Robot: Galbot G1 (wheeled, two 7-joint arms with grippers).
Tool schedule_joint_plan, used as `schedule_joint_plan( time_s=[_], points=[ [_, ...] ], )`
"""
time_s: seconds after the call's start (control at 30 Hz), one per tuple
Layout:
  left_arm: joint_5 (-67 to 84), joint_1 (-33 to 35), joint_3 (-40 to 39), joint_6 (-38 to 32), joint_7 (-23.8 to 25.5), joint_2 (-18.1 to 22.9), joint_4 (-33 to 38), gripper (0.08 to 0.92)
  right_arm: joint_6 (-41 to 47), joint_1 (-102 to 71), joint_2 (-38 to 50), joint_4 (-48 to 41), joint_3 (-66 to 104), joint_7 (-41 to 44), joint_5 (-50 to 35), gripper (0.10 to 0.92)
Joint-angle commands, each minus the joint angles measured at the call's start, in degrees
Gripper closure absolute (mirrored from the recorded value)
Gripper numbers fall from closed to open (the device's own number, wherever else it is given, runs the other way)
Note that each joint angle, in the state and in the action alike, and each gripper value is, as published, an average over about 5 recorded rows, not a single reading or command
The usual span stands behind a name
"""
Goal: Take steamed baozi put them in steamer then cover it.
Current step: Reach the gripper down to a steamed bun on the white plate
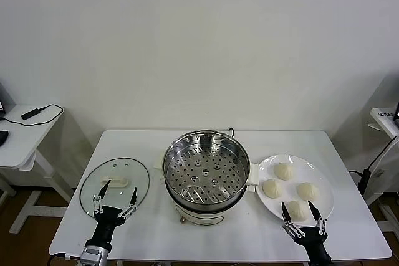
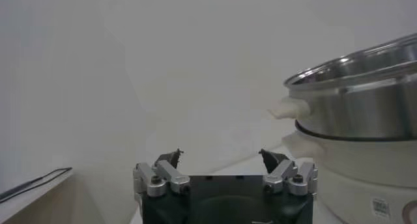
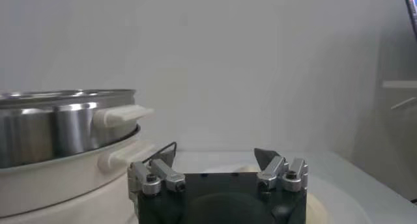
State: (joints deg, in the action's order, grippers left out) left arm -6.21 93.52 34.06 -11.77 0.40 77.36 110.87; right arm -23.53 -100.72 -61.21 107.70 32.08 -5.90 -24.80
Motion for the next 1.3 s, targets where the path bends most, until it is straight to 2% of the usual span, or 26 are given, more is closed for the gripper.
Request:
schedule_joint_plan(
  time_s=[0.03, 0.2, 0.33, 0.5, 0.6, 0.73, 0.9, 1.17, 1.3],
  points=[
    [0.4, 0.5, -0.3, 0.0, 0.3, 0.0, 1.3, 0.177, 3.7, 5.0, 1.4, 0.4, 0.6, -2.8, 0.3, 0.203],
    [0.5, 0.7, -1.2, 0.1, 0.5, 0.1, 2.2, 0.177, 11.3, 16.3, 6.0, -2.5, -0.6, -6.3, -2.8, 0.203],
    [0.5, 0.8, -1.9, 0.0, 0.4, 0.2, 2.8, 0.177, 18.3, 28.0, 11.5, -8.1, -4.0, -7.1, -8.0, 0.203],
    [0.7, 0.7, -2.8, 0.0, 0.3, 0.3, 2.9, 0.177, 25.5, 43.2, 19.6, -16.8, -12.6, -2.7, -15.4, 0.203],
    [0.7, 0.5, -3.2, 0.0, 0.2, 0.4, 2.9, 0.177, 29.2, 50.0, 23.9, -21.4, -18.2, 3.0, -17.8, 0.203],
    [0.7, 0.1, -3.5, 0.0, 0.1, 0.5, 2.7, 0.177, 30.7, 59.4, 29.4, -28.5, -27.1, 18.3, -16.9, 0.203],
    [0.9, -0.3, -3.6, 0.2, -0.1, 0.5, 2.6, 0.177, 31.1, 74.0, 33.9, -36.1, -42.6, 39.7, -10.1, 0.203],
    [1.1, -1.3, -3.8, 1.0, -0.3, 0.4, 2.5, 0.177, 24.1, 97.0, 31.9, -45.8, -65.4, 67.9, 3.8, 0.203],
    [1.1, -1.4, -3.7, 1.4, -0.5, 0.7, 2.4, 0.177, 20.5, 102.0, 28.6, -49.4, -70.5, 77.1, 11.9, 0.203]
  ],
)
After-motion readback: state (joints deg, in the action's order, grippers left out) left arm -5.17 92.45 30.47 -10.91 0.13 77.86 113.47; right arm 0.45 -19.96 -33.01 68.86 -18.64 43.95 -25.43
